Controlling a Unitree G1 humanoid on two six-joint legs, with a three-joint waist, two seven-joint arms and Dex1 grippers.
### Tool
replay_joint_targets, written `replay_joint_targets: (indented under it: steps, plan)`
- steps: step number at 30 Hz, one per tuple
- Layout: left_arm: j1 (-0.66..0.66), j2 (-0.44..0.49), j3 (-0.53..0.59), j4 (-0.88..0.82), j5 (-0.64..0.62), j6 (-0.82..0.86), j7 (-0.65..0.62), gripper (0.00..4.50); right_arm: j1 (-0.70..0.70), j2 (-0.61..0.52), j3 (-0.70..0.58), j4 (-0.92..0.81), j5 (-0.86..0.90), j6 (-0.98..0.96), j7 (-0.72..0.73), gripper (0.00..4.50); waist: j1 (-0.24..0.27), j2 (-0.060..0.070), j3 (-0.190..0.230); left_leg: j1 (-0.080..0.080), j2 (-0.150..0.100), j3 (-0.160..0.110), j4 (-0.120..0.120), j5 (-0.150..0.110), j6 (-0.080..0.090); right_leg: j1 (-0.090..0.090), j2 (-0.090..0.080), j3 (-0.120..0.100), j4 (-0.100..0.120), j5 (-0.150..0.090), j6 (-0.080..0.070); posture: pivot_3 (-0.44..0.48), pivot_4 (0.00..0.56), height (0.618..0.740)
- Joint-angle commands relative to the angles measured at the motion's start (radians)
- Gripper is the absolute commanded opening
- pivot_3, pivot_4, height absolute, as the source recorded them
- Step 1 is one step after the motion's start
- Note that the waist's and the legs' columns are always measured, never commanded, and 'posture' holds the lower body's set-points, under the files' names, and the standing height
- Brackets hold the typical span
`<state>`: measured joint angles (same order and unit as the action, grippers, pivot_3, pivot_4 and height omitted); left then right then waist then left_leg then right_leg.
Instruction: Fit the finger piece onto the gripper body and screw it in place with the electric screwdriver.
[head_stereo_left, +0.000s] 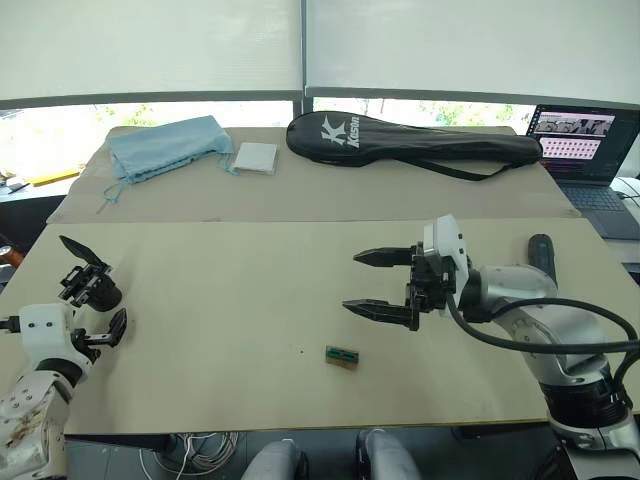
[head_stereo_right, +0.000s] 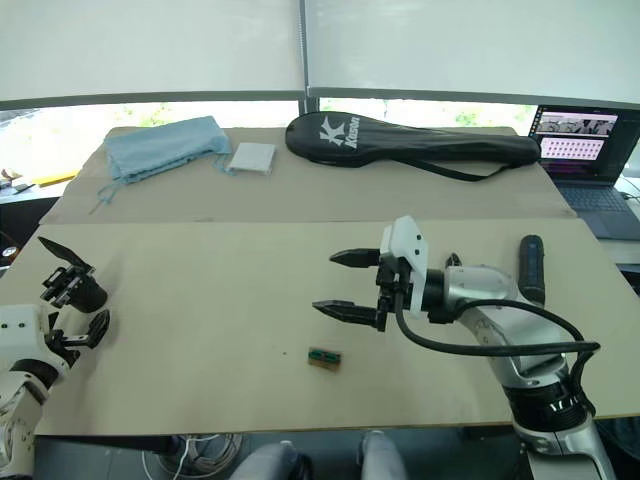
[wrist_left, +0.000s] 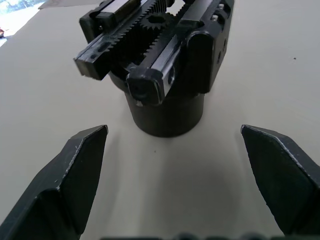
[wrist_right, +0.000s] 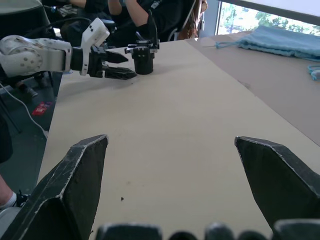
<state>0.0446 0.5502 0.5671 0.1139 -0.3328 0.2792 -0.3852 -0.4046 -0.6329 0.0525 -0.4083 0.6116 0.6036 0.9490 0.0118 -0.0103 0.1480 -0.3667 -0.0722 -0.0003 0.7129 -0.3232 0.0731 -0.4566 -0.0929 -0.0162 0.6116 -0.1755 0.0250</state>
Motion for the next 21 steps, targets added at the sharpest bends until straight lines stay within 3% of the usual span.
replay_joint_targets:
  steps: [1,8,11,13,14,18,21]
  plan:
    - [-0.056,0.034,-0.016,0.074,0.028,-0.053,-0.004,4.50,0.012,-0.006,-0.043,-0.068,0.025,0.012,-0.036,4.47,0.000,0.000,0.000,0.000,0.000,0.000,0.000,0.000,0.000,0.000,0.000,0.000,0.000,0.000,0.000,0.000,0.150,0.736]
    - [-0.154,0.037,-0.054,0.201,0.052,-0.133,-0.005,4.50,0.029,-0.008,-0.056,-0.099,0.030,0.028,-0.083,4.47,0.000,-0.001,0.000,0.000,0.000,0.000,0.000,0.000,-0.001,0.000,0.000,-0.001,0.000,0.000,0.000,0.000,0.150,0.736]
    - [-0.173,0.030,-0.062,0.215,0.048,-0.161,-0.007,3.75,0.031,-0.011,-0.057,-0.105,0.028,0.033,-0.095,4.50,0.000,-0.001,0.000,0.000,0.000,0.000,0.000,0.000,-0.001,0.000,0.000,-0.001,0.001,0.000,0.000,0.000,0.150,0.736]
    - [-0.152,0.017,-0.068,0.170,0.038,-0.154,-0.008,2.86,0.036,-0.015,-0.060,-0.111,0.029,0.036,-0.096,4.50,0.001,-0.001,0.000,0.000,0.000,0.000,0.000,0.000,-0.001,0.000,0.000,-0.001,0.001,0.000,0.000,0.000,0.150,0.736]
    - [-0.134,0.006,-0.072,0.127,0.031,-0.145,-0.006,2.40,0.038,-0.017,-0.063,-0.110,0.029,0.036,-0.093,4.50,0.001,-0.001,0.000,0.000,0.000,0.000,0.000,0.000,-0.001,0.000,0.000,0.000,0.000,0.000,0.000,0.000,0.150,0.736]
    - [-0.032,-0.094,-0.148,-0.251,-0.019,-0.018,0.055,2.34,0.056,-0.036,-0.079,-0.119,0.035,0.044,-0.091,4.50,0.005,-0.002,0.000,-0.001,-0.001,0.000,0.000,-0.001,0.001,0.000,-0.002,0.002,-0.001,0.001,0.002,0.000,0.150,0.736]
    - [0.002,-0.174,-0.321,-0.549,0.018,0.124,0.137,2.34,0.092,-0.053,-0.099,-0.146,0.039,0.051,-0.099,4.50,0.019,-0.004,0.001,-0.003,-0.001,-0.001,0.002,-0.001,0.002,0.001,-0.003,0.001,-0.002,0.002,0.003,0.000,0.150,0.736]
